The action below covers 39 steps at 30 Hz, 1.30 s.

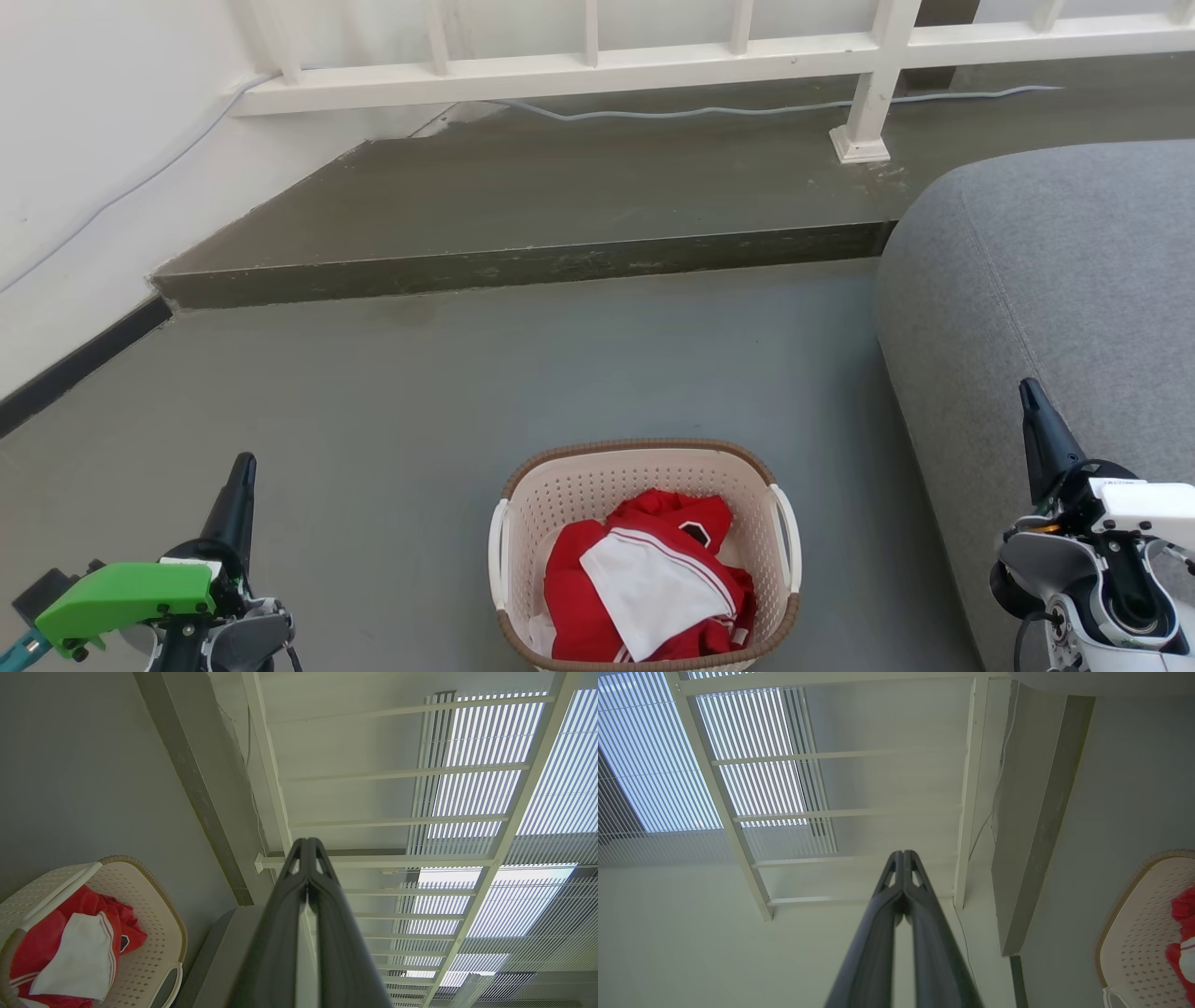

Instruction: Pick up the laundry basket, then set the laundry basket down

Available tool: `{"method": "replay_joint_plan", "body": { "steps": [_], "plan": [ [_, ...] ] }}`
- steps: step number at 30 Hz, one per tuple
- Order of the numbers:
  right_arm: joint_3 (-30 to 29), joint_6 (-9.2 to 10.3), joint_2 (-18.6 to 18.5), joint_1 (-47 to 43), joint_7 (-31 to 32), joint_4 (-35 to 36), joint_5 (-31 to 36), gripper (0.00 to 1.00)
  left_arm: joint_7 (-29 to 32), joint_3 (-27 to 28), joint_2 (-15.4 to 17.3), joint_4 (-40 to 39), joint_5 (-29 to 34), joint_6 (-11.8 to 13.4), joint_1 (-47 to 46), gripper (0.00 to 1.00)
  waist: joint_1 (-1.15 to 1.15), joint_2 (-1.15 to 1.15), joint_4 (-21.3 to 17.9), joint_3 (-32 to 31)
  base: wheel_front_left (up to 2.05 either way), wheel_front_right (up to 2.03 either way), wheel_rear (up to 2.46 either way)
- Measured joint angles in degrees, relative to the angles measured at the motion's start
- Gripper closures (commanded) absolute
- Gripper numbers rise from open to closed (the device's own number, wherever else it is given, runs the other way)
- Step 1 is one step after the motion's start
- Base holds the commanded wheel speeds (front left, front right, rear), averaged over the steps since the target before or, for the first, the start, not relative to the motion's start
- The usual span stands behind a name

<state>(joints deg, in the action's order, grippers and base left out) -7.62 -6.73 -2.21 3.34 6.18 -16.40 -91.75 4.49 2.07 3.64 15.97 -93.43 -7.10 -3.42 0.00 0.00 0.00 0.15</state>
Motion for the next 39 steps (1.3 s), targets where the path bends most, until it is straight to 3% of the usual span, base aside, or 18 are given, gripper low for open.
{"method": "replay_joint_plan", "body": {
  "steps": [39],
  "plan": [
    [0.0, 0.00, 0.0, 0.0, 0.0, 0.2, 0.0, 1.00, 0.0, 0.1, -0.2, 0.1, 0.0, 0.0, 0.0, 1.00, 0.00, 0.00, 0.0, 0.0, 0.00, 0.00, 0.00]
  ]
}}
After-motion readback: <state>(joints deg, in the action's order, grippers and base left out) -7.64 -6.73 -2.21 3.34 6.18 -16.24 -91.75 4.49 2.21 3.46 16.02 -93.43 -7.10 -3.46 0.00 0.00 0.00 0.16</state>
